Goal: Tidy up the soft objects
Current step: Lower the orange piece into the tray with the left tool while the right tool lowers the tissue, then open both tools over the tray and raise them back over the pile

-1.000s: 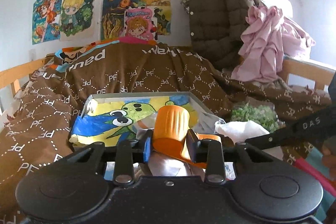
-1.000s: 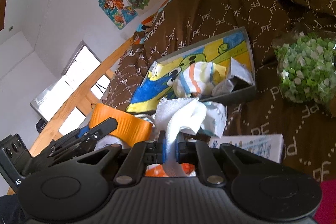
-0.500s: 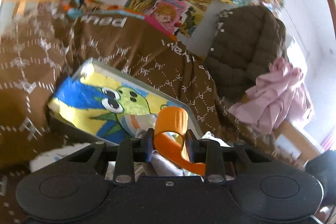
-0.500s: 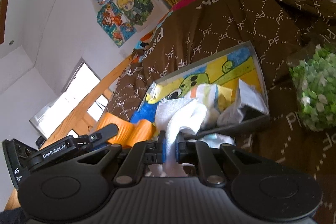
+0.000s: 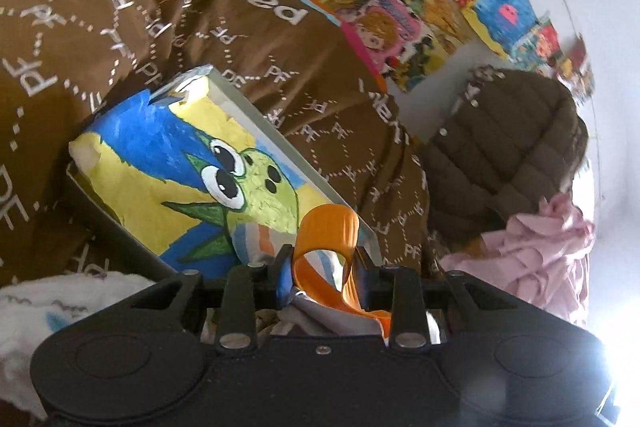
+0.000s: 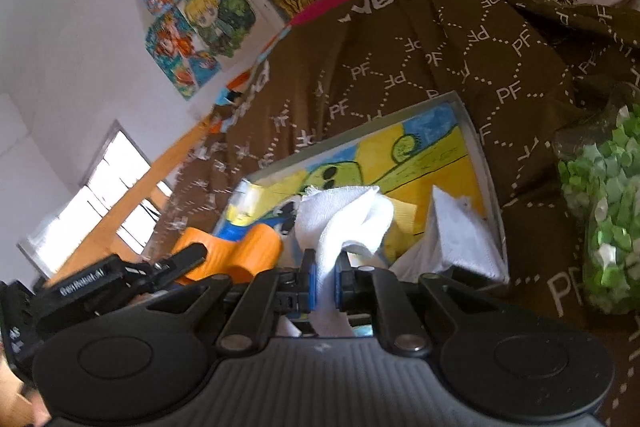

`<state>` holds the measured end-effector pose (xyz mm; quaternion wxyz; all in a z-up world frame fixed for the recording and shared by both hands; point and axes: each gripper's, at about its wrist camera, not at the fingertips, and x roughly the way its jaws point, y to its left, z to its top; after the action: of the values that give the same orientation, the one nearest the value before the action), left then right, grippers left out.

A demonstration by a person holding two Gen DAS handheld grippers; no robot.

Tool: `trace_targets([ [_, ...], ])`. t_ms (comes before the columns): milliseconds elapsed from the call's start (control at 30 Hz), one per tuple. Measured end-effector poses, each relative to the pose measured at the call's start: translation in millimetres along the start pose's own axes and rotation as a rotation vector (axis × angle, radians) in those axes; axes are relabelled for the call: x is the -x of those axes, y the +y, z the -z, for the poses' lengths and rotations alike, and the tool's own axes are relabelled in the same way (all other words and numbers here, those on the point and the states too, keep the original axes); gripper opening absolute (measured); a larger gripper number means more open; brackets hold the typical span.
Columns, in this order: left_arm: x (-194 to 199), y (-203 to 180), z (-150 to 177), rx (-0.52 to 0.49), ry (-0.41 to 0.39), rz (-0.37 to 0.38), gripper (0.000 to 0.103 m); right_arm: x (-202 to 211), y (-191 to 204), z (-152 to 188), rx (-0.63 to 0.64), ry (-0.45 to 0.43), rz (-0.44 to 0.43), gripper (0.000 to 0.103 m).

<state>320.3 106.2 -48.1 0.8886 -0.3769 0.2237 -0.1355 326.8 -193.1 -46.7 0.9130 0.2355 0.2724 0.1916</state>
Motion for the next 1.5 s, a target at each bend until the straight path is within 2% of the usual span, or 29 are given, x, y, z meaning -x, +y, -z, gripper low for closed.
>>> trace_targets([
  [267,-15.5,14.7,-0.6,0.054,0.001,-0.04,0.035,-23.1,3.1,0.5,0.05,0.038,0.081,0.011],
  [367,-16.6,19.6,-2.0,0.07,0.003,-0.052,0.039,-26.2,2.7,2.5,0.051,0.046,0.092,0.014],
  [433,-17.9,23.2,-2.1,0.082,0.013,-0.07,0.047,-26.5,2.6,3.2,0.052,0.048,0.098,0.019],
  [567,-19.2,28.8,0.8,0.093,0.033,-0.089,0.051,-24.4,3.7,1.6,0.07,0.042,0.11,0.023],
  [867,-9.0,23.8,4.7,0.077,0.046,-0.102,0.058,-8.4,8.3,-4.0,0.107,0.016,0.12,0.053],
  [1133,13.6,12.9,7.4,0.082,0.057,-0.134,0.069,19.9,15.0,-9.9,0.159,-0.015,0.136,0.082],
  [1267,31.9,0.2,9.2,0.04,0.037,-0.145,0.075,42.5,22.1,-11.7,0.201,-0.055,0.147,0.09],
  [1500,70.3,-41.6,17.9,-0.153,-0.024,-0.151,0.088,85.1,46.7,-7.7,0.315,-0.127,0.156,0.099],
])
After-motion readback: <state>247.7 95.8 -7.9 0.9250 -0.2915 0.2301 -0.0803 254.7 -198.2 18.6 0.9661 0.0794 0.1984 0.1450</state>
